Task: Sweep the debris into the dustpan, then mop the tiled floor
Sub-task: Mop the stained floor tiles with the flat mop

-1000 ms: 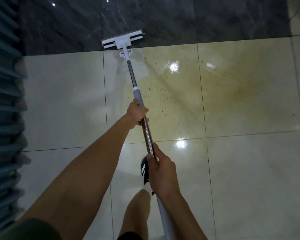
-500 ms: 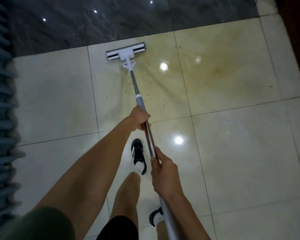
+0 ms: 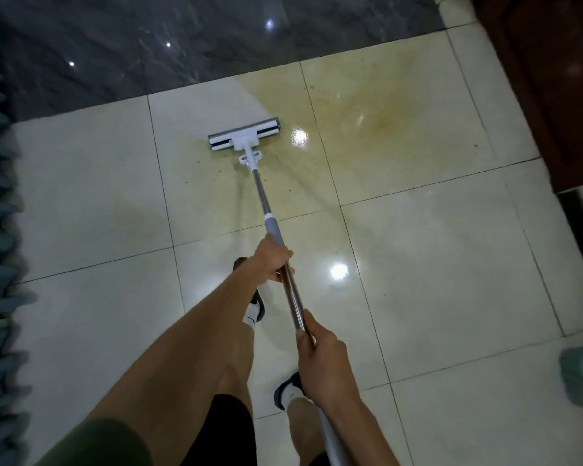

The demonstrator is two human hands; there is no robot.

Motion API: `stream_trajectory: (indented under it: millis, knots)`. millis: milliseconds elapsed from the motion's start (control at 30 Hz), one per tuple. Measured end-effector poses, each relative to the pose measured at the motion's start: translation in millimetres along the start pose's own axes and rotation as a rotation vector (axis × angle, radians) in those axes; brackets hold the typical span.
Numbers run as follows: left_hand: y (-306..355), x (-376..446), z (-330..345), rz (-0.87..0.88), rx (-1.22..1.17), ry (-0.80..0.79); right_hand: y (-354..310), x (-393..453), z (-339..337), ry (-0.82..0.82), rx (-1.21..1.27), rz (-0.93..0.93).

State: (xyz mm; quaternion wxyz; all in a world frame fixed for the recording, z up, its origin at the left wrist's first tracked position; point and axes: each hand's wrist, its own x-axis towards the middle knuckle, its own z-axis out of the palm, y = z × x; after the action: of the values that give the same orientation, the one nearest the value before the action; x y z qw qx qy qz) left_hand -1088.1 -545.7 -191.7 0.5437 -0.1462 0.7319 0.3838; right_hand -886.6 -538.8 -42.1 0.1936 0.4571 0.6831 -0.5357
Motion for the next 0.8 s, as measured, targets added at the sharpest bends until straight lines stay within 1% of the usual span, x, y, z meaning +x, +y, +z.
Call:
stream_trajectory:
  millis: [167, 400, 633, 800]
  knots:
    - [10.9, 3.3, -4.8, 0.036, -0.111, 0.066, -13.9, 10.1, 1.9, 0.033, -0.007, -0.034]
    - [57.0, 41.9, -42.3, 0.061, -0.113, 0.093, -63.4, 58.8, 12.3, 0.044, 0.025, -0.073]
    - [138.7, 94.5, -94.0, 0.08, -0.07, 0.097, -139.9, 130.2, 20.6, 0.045, 0.062, -0.034]
    - [212.7, 126.5, -134.5, 0.088, -0.003, 0.085, -210.6, 188.3, 26.2, 0.09, 0.048, -0.05]
